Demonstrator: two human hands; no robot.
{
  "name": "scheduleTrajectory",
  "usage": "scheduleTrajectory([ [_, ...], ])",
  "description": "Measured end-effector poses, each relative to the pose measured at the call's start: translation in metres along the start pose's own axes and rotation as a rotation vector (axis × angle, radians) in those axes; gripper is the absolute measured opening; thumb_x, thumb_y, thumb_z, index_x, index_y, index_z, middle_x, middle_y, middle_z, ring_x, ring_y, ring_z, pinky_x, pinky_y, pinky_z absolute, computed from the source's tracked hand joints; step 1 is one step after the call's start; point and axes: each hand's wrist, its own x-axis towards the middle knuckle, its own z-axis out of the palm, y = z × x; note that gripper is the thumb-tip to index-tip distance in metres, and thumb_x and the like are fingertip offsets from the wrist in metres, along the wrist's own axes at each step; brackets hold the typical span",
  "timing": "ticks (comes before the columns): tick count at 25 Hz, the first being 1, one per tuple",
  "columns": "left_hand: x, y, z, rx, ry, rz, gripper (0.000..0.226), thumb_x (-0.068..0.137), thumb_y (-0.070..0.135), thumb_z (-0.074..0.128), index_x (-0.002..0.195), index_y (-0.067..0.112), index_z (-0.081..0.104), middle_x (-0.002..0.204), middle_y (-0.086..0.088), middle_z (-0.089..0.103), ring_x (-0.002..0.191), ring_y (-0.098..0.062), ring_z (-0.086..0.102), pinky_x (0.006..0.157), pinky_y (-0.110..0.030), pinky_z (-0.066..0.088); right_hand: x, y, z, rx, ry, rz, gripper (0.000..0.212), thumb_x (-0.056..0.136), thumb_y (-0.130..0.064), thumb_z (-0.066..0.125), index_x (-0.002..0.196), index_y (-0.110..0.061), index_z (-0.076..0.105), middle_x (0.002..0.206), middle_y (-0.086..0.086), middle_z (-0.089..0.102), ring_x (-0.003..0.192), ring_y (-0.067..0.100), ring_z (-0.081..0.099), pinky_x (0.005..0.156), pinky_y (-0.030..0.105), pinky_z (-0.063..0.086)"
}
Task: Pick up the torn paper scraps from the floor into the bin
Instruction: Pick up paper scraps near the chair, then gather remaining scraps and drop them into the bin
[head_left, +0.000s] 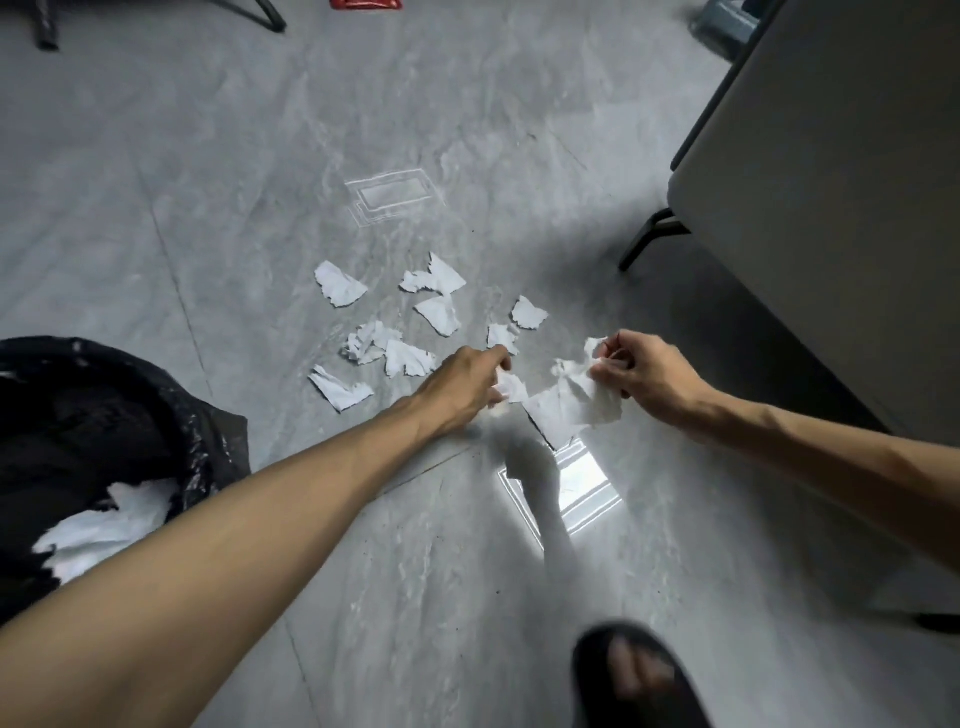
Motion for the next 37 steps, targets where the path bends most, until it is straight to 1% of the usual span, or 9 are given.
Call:
scheduleTrajectory([
  [7,0.047,0.003,0.041,0.228,-0.106,0.001,0.046,0.082,0.001,0.065,0.126,0.008,0.052,0.124,-0.013,0.052,0.102,-0.029,0.058,0.089,-0.036,0.048,0.054,0.056,0.025,0.374,0.046,0.099,0.01,0.086,-0.011,0.065,0.077,-0.015,0.064,0.066,-0.002,0.06,0.056,0.009,0.053,0.057,0.023,0.046],
  [11,0.051,0.002,0.054,0.296,-0.167,-0.111,0.03,0.085,0.001,0.06,0.114,0.007,0.057,0.116,-0.015,0.058,0.103,-0.033,0.058,0.087,-0.041,0.049,0.069,0.077,0.027,0.602,0.079,0.174,0.009,0.088,-0.004,0.06,0.08,-0.01,0.061,0.066,0.002,0.057,0.049,0.005,0.052,0.053,0.02,0.045],
  [15,0.034,0.012,0.044,0.247,-0.173,-0.237,0.013,0.081,0.003,0.06,0.092,0.007,0.065,0.095,-0.012,0.069,0.089,-0.029,0.067,0.074,-0.033,0.054,0.068,0.067,0.048,0.683,-0.057,0.165,0.013,0.086,-0.002,0.059,0.078,-0.011,0.061,0.066,0.004,0.057,0.058,0.015,0.051,0.059,0.029,0.043],
  [19,-0.014,0.029,-0.015,0.14,-0.009,-0.375,0.009,0.078,0.006,0.065,0.081,0.013,0.07,0.076,0.002,0.063,0.074,-0.013,0.06,0.06,-0.015,0.04,0.062,0.028,0.088,0.754,-0.203,0.212,0.018,0.085,-0.003,0.056,0.072,-0.015,0.059,0.063,0.004,0.056,0.052,0.014,0.05,0.06,0.033,0.042],
  [27,-0.184,0.062,-0.178,0.173,0.562,-0.619,0.006,0.073,0.019,0.075,0.074,0.021,0.07,0.05,0.027,0.059,0.049,0.005,0.055,0.052,-0.005,0.036,0.021,-0.154,0.151,0.647,-0.427,-0.357,0.017,0.078,-0.009,0.054,0.089,-0.022,0.054,0.075,-0.004,0.058,0.069,0.018,0.054,0.067,0.046,0.048],
  [30,-0.229,0.031,-0.201,0.219,0.727,-0.781,0.009,0.074,0.013,0.074,0.072,0.02,0.069,0.047,0.015,0.06,0.045,0.001,0.053,0.051,-0.007,0.036,0.005,-0.218,0.157,0.758,-0.403,-0.583,0.029,0.083,-0.004,0.057,0.103,-0.023,0.047,0.081,-0.01,0.053,0.066,0.006,0.052,0.064,0.03,0.048],
  [33,-0.268,-0.017,-0.196,0.252,0.504,-0.991,0.022,0.075,0.01,0.072,0.071,0.03,0.065,0.064,0.009,0.068,0.061,-0.001,0.062,0.067,-0.019,0.046,-0.007,-0.259,0.164,0.752,-0.386,-0.814,0.021,0.086,-0.004,0.057,0.096,-0.02,0.05,0.08,-0.004,0.055,0.064,0.007,0.049,0.062,0.02,0.044],
  [35,-0.282,-0.036,-0.185,0.242,0.314,-1.117,0.028,0.077,0.01,0.071,0.098,0.028,0.069,0.087,0.007,0.071,0.081,-0.011,0.065,0.076,-0.023,0.047,-0.01,-0.277,0.179,0.558,-0.408,-0.978,0.017,0.084,-0.006,0.058,0.095,-0.02,0.057,0.084,-0.004,0.059,0.072,0.009,0.053,0.067,0.023,0.044],
  [37,-0.283,-0.04,-0.179,0.216,0.444,-1.161,0.047,0.078,0.009,0.067,0.122,0.022,0.056,0.101,0.005,0.066,0.085,-0.015,0.06,0.076,-0.023,0.042,-0.011,-0.285,0.194,0.27,-0.505,-1.108,0.028,0.082,-0.011,0.061,0.106,-0.025,0.061,0.096,-0.002,0.063,0.086,0.014,0.059,0.076,0.025,0.046],
])
